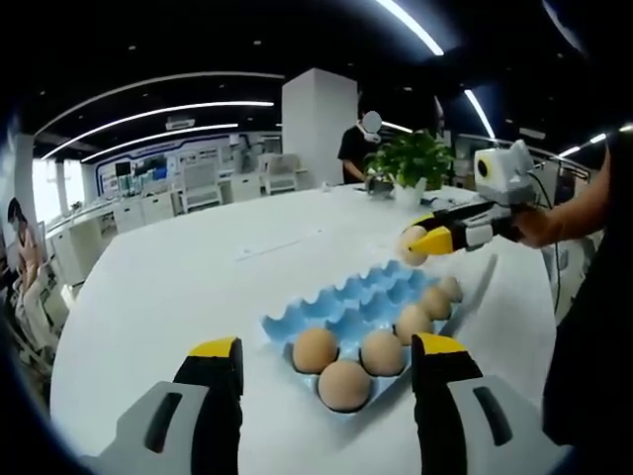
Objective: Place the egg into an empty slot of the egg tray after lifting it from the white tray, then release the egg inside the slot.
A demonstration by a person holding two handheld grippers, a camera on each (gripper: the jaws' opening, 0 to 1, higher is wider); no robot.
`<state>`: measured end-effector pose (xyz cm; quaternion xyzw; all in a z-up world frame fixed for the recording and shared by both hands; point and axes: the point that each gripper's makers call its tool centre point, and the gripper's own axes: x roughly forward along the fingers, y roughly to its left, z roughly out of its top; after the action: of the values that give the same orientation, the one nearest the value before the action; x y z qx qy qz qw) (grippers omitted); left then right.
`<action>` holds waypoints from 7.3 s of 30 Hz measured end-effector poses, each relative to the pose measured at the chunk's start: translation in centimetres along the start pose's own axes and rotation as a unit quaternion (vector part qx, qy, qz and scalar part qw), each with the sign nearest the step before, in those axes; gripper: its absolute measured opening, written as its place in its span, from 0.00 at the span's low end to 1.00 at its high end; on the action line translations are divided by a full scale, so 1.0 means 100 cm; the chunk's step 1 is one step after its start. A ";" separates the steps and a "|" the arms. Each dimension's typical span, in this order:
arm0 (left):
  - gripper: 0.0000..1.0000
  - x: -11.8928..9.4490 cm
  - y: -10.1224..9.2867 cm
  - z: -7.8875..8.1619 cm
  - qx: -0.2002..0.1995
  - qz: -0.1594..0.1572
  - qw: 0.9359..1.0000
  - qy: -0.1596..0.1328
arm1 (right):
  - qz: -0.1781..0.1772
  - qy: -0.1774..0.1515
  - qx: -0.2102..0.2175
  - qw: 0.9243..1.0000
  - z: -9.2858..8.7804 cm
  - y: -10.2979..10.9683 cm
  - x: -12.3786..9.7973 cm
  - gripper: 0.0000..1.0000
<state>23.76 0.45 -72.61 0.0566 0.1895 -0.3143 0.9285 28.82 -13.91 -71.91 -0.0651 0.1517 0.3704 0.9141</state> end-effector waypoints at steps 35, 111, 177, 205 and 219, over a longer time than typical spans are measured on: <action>0.69 -0.007 0.004 -0.008 -0.010 0.008 1.000 0.005 | 0.102 0.048 -0.001 0.994 -0.019 0.076 0.079 0.25; 0.67 -0.003 0.000 0.000 -0.008 0.001 1.000 -0.003 | -0.274 0.088 0.113 0.951 -0.110 -0.165 -0.122 0.31; 0.67 -0.005 0.004 0.000 -0.004 0.010 1.000 0.000 | 0.003 -0.010 0.036 0.999 -0.004 -0.004 0.012 0.24; 0.65 -0.006 0.005 -0.004 -0.011 0.011 1.000 0.002 | 0.064 0.043 0.039 0.996 -0.033 0.038 0.053 0.24; 0.64 -0.006 0.005 -0.004 -0.012 0.010 1.000 0.002 | 0.066 0.047 0.060 0.995 -0.037 0.036 0.056 0.24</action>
<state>23.44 1.29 -72.76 0.0481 0.1946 -0.3026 0.9318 29.24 -8.49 -77.27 -0.0170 0.2200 0.4165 0.8819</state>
